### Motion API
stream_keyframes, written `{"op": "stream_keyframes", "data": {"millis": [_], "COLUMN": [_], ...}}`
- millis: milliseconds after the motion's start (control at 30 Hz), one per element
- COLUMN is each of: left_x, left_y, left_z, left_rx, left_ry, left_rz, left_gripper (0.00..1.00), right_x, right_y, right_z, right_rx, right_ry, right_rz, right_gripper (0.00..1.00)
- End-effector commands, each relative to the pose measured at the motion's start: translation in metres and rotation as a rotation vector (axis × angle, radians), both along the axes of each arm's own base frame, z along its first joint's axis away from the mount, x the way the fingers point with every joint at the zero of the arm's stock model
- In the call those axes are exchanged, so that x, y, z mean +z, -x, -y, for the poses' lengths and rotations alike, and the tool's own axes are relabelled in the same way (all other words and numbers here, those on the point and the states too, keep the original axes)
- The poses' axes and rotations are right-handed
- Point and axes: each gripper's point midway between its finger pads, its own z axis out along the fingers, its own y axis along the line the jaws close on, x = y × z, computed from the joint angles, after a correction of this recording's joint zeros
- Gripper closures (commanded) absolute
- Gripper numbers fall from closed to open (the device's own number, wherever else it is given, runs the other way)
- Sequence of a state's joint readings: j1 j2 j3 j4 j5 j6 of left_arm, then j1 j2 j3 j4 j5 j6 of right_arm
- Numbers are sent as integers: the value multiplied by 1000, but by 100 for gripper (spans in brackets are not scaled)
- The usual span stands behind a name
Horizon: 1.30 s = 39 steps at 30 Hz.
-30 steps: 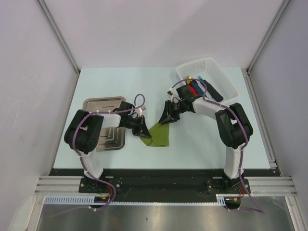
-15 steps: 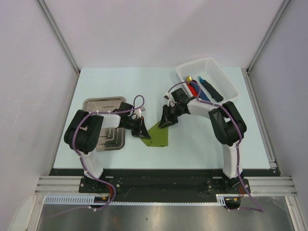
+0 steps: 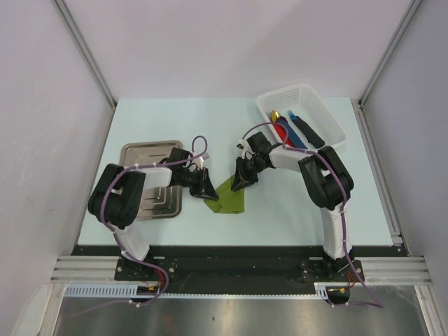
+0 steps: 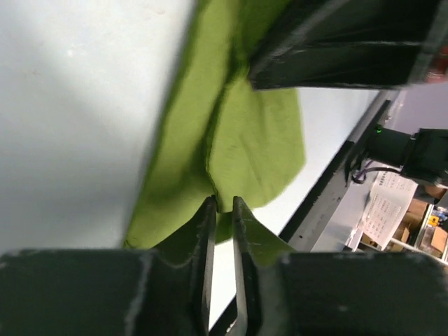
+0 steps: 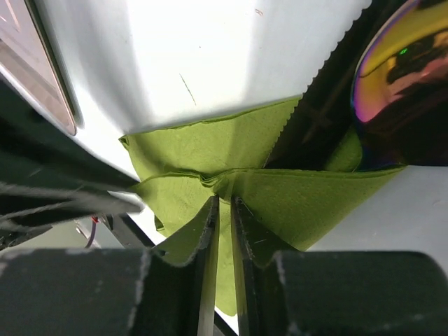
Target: Place the utensils on the paper napkin and roll it up
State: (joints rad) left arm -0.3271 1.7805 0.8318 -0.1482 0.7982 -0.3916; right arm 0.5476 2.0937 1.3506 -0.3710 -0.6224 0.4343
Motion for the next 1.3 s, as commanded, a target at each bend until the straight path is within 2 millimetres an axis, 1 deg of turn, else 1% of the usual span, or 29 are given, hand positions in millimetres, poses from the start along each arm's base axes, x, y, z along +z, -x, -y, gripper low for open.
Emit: {"op": "stream_keyframes", "data": {"millis": [0, 33, 67, 167, 200, 267, 300, 333, 367, 467, 533, 600, 633, 700, 733, 800, 833, 867, 900, 967, 1000, 1067, 1100, 1167, 1200, 1267], "left_x": [54, 60, 70, 79, 78, 76, 74, 67, 65, 49, 41, 29, 26, 11, 6, -10, -16, -21, -30, -37, -42, -44, -44, -44, -44, -44], "left_y": [-11, -10, -9, -3, 1, 5, 11, 12, 12, 10, 11, 13, 13, 15, 15, 20, 22, 23, 25, 26, 27, 26, 25, 24, 24, 24], "left_z": [8, 10, 13, 24, 32, 39, 45, 48, 54, 58, 60, 61, 61, 59, 57, 54, 52, 50, 46, 41, 38, 36, 36, 37, 37, 37], "left_rx": [-34, -37, -42, -74, -95, -108, -120, -121, -132, -102, -72, -65, -63, -52, -47, -40, -36, -31, -17, -2, 9, 17, 17, 23, 23, 26], "left_ry": [126, 146, 164, 178, 181, 185, 185, 169, 172, 165, 170, 161, 156, 126, 113, 78, 63, 48, 16, -12, -32, -39, -41, -40, -40, -36], "left_rz": [189, 195, 219, 234, 237, 226, 205, 186, 198, 144, 84, 46, 43, 6, -8, -60, -77, -89, -119, -139, -152, -156, -157, -155, -155, -153], "left_gripper": [75, 68, 66, 65, 65, 67, 68, 69, 71, 75, 81, 84, 86, 89, 93, 96, 99, 100, 100, 100, 100, 100, 100, 100, 100, 100], "right_x": [-24, -25, -25, -26, -26, -27, -27, -27, -27, -27, -27, -27, -26, -25, -24, -20, -19, -17, -14, -2, 10, 29, 46, 65, 78, 85], "right_y": [4, 5, 6, 7, 7, 8, 8, 8, 8, 9, 8, 7, 6, 3, 1, -3, -5, -8, -9, -17, -20, -27, -32, -37, -41, -41], "right_z": [4, 4, 4, 4, 4, 4, 4, 5, 5, 6, 6, 5, 5, 4, 5, 4, 4, 4, 3, 2, -1, -4, -3, -1, 1, 4], "right_rx": [11, 13, 14, 14, 16, 16, 16, 15, 14, 12, 9, 10, 11, 8, 1, -3, -4, -11, -11, -21, -20, -28, -38, -49, -60, -65], "right_ry": [39, 40, 40, 39, 38, 40, 39, 40, 39, 41, 39, 33, 31, 26, 22, 13, 9, 3, -9, -31, -55, -89, -117, -141, -159, -161], "right_rz": [-16, -17, -21, -26, -26, -28, -27, -27, -27, -28, -25, -23, -19, -11, -9, 0, 4, 7, 6, 17, 30, 51, 68, 95, 115, 123], "right_gripper": [83, 83, 83, 83, 84, 84, 84, 84, 84, 84, 84, 84, 84, 84, 84, 83, 83, 83, 83, 80, 79, 75, 74, 72, 71, 71]}}
